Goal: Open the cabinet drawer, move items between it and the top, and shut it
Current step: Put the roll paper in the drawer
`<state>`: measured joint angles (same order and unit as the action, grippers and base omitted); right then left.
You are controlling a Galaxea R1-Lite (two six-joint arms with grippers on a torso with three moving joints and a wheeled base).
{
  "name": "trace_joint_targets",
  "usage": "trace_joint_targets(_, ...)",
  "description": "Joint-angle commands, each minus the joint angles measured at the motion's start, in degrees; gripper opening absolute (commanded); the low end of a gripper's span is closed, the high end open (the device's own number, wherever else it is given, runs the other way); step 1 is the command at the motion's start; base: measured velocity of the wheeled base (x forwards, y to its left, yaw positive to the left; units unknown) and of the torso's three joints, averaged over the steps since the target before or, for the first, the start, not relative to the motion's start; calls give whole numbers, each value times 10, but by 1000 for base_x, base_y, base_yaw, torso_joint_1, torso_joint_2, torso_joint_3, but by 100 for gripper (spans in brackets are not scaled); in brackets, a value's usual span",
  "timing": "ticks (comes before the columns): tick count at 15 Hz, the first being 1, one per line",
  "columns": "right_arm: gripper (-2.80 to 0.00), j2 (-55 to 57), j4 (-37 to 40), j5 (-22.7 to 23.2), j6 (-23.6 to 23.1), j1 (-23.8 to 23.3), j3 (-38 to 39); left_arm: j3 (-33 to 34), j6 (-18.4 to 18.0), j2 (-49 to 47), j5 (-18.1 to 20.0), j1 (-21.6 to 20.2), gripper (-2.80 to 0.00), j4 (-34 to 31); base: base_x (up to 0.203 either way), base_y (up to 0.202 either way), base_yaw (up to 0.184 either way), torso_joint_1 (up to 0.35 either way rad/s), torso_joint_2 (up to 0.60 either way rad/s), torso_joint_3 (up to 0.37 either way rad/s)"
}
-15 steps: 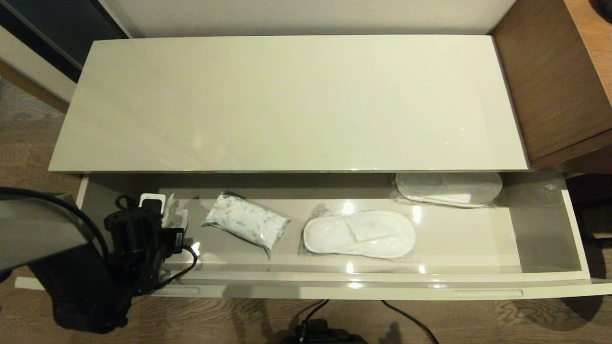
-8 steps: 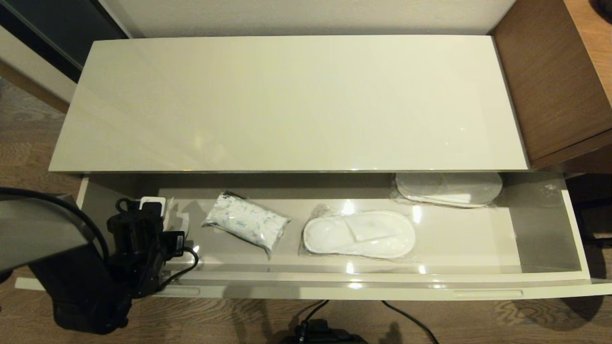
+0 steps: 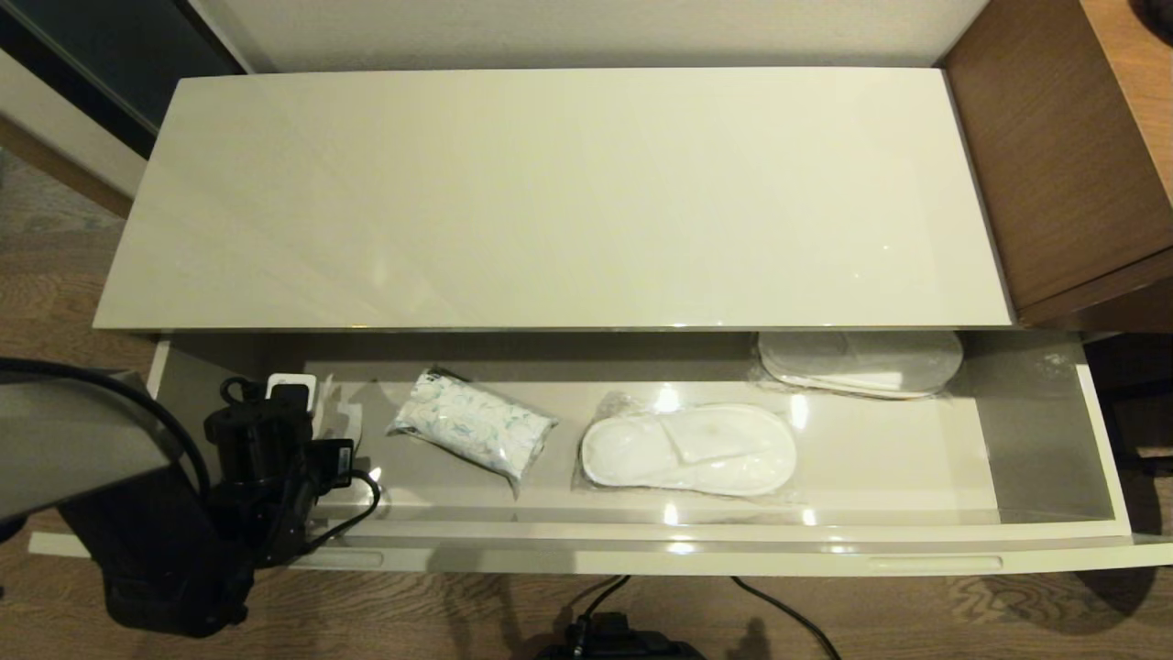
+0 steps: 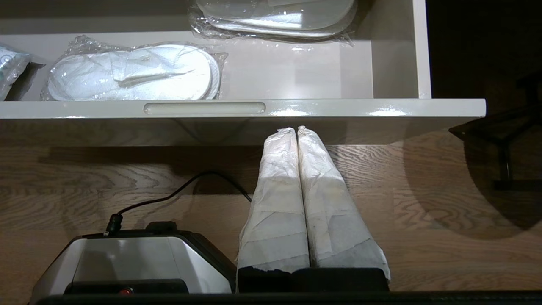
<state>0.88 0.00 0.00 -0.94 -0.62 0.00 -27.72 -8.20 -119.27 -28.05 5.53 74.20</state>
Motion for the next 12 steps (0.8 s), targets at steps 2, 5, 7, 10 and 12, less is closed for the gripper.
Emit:
trace_joint_targets(2, -280, 1, 0, 0, 0, 0, 1, -2, -1, -2, -2, 0, -280, 5, 0, 0, 0, 0, 0, 0)
trace_joint_targets(5, -280, 1, 0, 0, 0, 0, 1, -5, 12, -9, -2, 0, -280, 5, 0, 0, 0, 0, 0, 0)
trace_joint_targets(7, -280, 1, 0, 0, 0, 0, 0, -6, 13, -11, -1, 0, 0, 7, 0, 0, 0, 0, 0, 0)
trace_joint_targets(10, -280, 1, 0, 0, 0, 0, 0, -6, 13, -10, 1, 0, 0, 8, 0, 0, 0, 0, 0, 0)
trace_joint_targets(12, -280, 1, 0, 0, 0, 0, 0, -3, 14, -8, 1, 0, 0, 8, 0, 0, 0, 0, 0, 0)
